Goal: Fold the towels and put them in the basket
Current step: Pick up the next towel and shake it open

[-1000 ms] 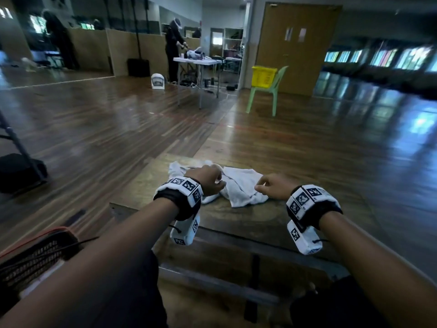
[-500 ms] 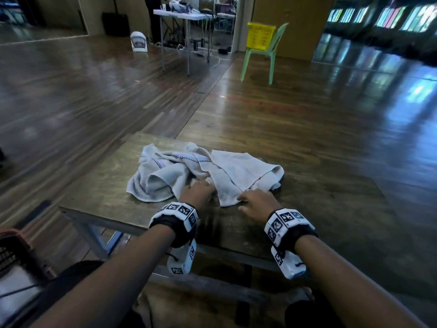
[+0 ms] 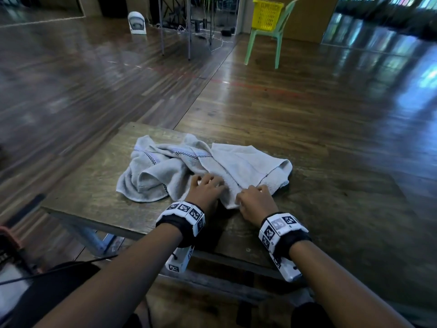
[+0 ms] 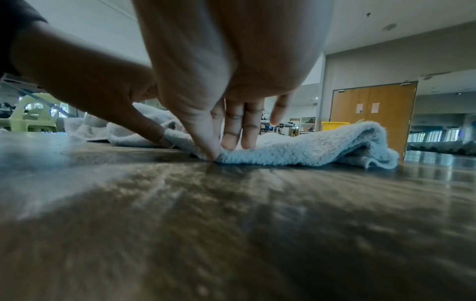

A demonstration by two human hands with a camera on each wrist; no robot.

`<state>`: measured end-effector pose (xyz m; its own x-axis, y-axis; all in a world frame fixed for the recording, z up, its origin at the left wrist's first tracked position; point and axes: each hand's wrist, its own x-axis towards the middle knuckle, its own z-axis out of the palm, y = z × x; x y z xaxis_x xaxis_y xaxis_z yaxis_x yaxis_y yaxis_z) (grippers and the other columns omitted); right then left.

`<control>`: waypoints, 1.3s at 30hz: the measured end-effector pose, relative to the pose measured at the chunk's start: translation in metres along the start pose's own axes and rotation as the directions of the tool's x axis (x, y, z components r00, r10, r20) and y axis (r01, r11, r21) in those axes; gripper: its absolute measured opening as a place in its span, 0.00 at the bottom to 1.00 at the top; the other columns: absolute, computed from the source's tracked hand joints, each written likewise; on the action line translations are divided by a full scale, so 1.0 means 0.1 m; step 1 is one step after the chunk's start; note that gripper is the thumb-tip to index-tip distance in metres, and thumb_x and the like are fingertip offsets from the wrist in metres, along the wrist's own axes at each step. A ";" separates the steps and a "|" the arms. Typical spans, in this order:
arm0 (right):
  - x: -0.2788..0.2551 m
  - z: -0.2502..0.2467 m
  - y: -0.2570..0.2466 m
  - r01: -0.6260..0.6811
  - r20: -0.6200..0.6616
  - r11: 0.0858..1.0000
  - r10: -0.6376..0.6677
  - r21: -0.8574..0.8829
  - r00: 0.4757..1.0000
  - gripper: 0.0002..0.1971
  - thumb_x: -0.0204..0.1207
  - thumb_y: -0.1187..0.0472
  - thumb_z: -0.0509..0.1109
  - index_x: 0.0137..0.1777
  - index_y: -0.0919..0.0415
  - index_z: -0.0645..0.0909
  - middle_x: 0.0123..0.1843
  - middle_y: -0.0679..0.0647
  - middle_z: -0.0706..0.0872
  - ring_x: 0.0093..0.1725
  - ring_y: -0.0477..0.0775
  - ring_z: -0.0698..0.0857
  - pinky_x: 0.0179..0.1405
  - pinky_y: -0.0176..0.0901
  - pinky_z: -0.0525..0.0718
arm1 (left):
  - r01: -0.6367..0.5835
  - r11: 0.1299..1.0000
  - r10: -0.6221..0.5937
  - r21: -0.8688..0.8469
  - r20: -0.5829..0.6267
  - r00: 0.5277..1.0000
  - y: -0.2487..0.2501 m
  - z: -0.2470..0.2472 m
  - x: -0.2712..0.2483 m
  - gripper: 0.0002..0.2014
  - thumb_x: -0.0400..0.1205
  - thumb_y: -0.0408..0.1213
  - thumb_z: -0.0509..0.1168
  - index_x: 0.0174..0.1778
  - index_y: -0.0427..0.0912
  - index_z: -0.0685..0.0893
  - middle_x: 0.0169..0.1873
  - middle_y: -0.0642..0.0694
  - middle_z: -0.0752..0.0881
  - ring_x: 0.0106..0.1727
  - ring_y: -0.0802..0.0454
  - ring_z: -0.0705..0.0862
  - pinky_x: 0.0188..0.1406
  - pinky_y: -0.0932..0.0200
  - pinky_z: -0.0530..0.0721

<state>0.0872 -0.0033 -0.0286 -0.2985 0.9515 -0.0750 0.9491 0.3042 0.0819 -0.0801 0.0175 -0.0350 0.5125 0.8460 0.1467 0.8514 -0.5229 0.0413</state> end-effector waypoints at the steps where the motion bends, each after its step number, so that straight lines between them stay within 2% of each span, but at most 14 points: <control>1: -0.03 0.00 0.04 0.007 -0.006 1.000 -0.007 0.020 1.000 0.13 0.79 0.60 0.59 0.59 0.51 0.81 0.60 0.50 0.84 0.65 0.55 0.76 0.67 0.53 0.63 | -0.012 0.999 0.012 0.031 0.001 1.000 0.01 -0.01 0.00 0.23 0.58 0.32 0.73 0.50 0.51 0.87 0.55 0.51 0.85 0.61 0.45 0.82 0.56 0.51 0.57; 2: -0.06 -0.01 0.08 0.011 -0.008 0.998 -0.011 0.055 1.000 0.13 0.79 0.60 0.59 0.58 0.51 0.81 0.60 0.49 0.84 0.65 0.54 0.76 0.68 0.52 0.62 | -0.013 0.997 0.012 0.075 0.005 1.000 0.01 0.01 0.00 0.22 0.53 0.34 0.75 0.43 0.54 0.87 0.46 0.53 0.87 0.54 0.46 0.85 0.53 0.51 0.58; 4: -0.14 -0.05 0.17 0.003 -0.005 0.990 -0.003 0.138 1.000 0.12 0.79 0.60 0.59 0.58 0.51 0.81 0.60 0.48 0.84 0.65 0.52 0.76 0.68 0.50 0.61 | 0.009 0.995 -0.010 0.100 0.000 1.000 0.04 0.01 0.03 0.18 0.52 0.38 0.76 0.37 0.58 0.86 0.40 0.59 0.85 0.50 0.50 0.85 0.52 0.52 0.59; 5: -0.17 -0.08 0.21 -0.003 -0.010 0.985 0.005 0.174 1.000 0.11 0.78 0.59 0.60 0.57 0.51 0.80 0.59 0.47 0.84 0.64 0.52 0.76 0.67 0.50 0.61 | 0.013 0.995 -0.012 0.097 -0.009 1.000 0.05 -0.01 0.05 0.16 0.56 0.41 0.76 0.38 0.58 0.86 0.41 0.60 0.85 0.53 0.50 0.83 0.53 0.52 0.58; 8: -0.26 -0.16 0.33 -0.026 -0.049 0.964 0.040 0.263 0.998 0.09 0.77 0.58 0.61 0.53 0.51 0.80 0.54 0.46 0.85 0.60 0.51 0.77 0.66 0.50 0.60 | 0.045 0.999 -0.045 0.004 0.016 0.999 0.12 -0.10 0.09 0.13 0.76 0.43 0.65 0.55 0.59 0.83 0.57 0.60 0.81 0.71 0.51 0.69 0.59 0.49 0.50; 10: -0.31 -0.24 0.41 -0.045 -0.085 0.940 0.078 0.337 0.993 0.06 0.76 0.58 0.63 0.50 0.52 0.80 0.51 0.45 0.85 0.57 0.50 0.78 0.64 0.49 0.59 | 0.030 0.998 -0.030 -0.059 -0.009 1.000 0.14 -0.15 0.12 0.13 0.78 0.43 0.62 0.58 0.58 0.82 0.61 0.60 0.79 0.73 0.52 0.65 0.62 0.49 0.48; 14: -0.39 -0.53 0.57 -0.064 -0.172 0.902 0.151 0.427 0.973 0.00 0.76 0.57 0.65 0.45 0.51 0.76 0.46 0.43 0.82 0.54 0.48 0.79 0.56 0.43 0.57 | -0.007 0.987 0.001 -0.159 -0.041 0.999 0.19 -0.41 0.23 0.08 0.78 0.46 0.65 0.52 0.55 0.84 0.56 0.60 0.84 0.68 0.55 0.69 0.65 0.48 0.50; 18: -0.46 -0.92 0.67 -0.068 -0.258 0.901 0.193 0.428 0.947 0.02 0.76 0.58 0.64 0.45 0.50 0.75 0.46 0.46 0.82 0.53 0.49 0.79 0.55 0.43 0.58 | -0.031 0.973 0.011 -0.229 -0.087 0.996 0.22 -0.82 0.34 0.05 0.80 0.48 0.64 0.48 0.56 0.84 0.49 0.61 0.86 0.61 0.56 0.75 0.63 0.49 0.53; 20: -0.51 -1.14 0.69 -0.056 -0.305 0.899 0.206 0.435 0.930 0.04 0.76 0.60 0.63 0.45 0.50 0.75 0.46 0.47 0.83 0.53 0.50 0.79 0.52 0.42 0.56 | -0.040 0.967 0.002 -0.250 -0.148 0.989 0.25 -1.06 0.36 0.07 0.81 0.51 0.62 0.48 0.54 0.82 0.47 0.60 0.86 0.58 0.57 0.77 0.64 0.48 0.54; 24: -0.65 -1.64 0.70 -0.048 -0.415 0.885 0.264 0.463 0.871 0.09 0.74 0.64 0.65 0.44 0.46 0.74 0.42 0.42 0.82 0.50 0.46 0.78 0.47 0.41 0.54 | -0.072 0.959 -0.020 -0.274 -0.320 0.947 0.34 -1.60 0.40 0.07 0.81 0.50 0.61 0.48 0.53 0.81 0.43 0.58 0.86 0.54 0.57 0.80 0.57 0.53 0.54; 27: -0.75 -1.94 0.69 -0.014 -0.459 0.874 0.268 0.486 0.847 0.10 0.75 0.62 0.66 0.46 0.43 0.74 0.39 0.39 0.79 0.49 0.44 0.78 0.50 0.43 0.57 | -0.109 0.952 -0.009 -0.285 -0.383 0.924 0.46 -2.04 0.42 0.07 0.81 0.50 0.62 0.48 0.55 0.84 0.40 0.58 0.85 0.52 0.59 0.81 0.55 0.54 0.53; 32: -0.92 -2.23 0.59 0.097 -0.576 0.869 0.234 0.486 0.783 0.07 0.72 0.52 0.71 0.44 0.40 0.74 0.36 0.38 0.80 0.43 0.38 0.79 0.58 0.50 0.70 | -0.124 0.974 0.034 -0.191 -0.418 0.908 0.66 -2.62 0.41 0.11 0.80 0.56 0.61 0.46 0.57 0.85 0.36 0.61 0.80 0.44 0.61 0.74 0.57 0.51 0.58; 37: -1.01 -2.32 0.52 0.147 -0.564 0.839 0.212 0.524 0.798 0.08 0.72 0.54 0.70 0.39 0.40 0.74 0.36 0.42 0.82 0.41 0.45 0.81 0.58 0.65 0.77 | -0.142 0.983 0.083 -0.118 -0.403 0.911 0.76 -2.96 0.33 0.10 0.80 0.54 0.61 0.47 0.58 0.86 0.42 0.60 0.86 0.48 0.58 0.77 0.58 0.50 0.58; 39: -1.03 -2.36 0.52 0.156 -0.589 0.839 0.221 0.521 0.777 0.10 0.72 0.56 0.70 0.38 0.40 0.73 0.36 0.44 0.83 0.40 0.46 0.81 0.57 0.63 0.77 | -0.146 0.983 0.091 -0.111 -0.394 0.914 0.78 -3.03 0.29 0.10 0.81 0.54 0.61 0.47 0.57 0.86 0.42 0.60 0.86 0.47 0.59 0.76 0.58 0.49 0.58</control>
<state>0.1439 -0.0747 0.2182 -0.0814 0.8346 0.5449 0.8026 0.3790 -0.4606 -0.0321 -0.0299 0.2723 0.5021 0.6852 0.5277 0.7500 -0.6488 0.1289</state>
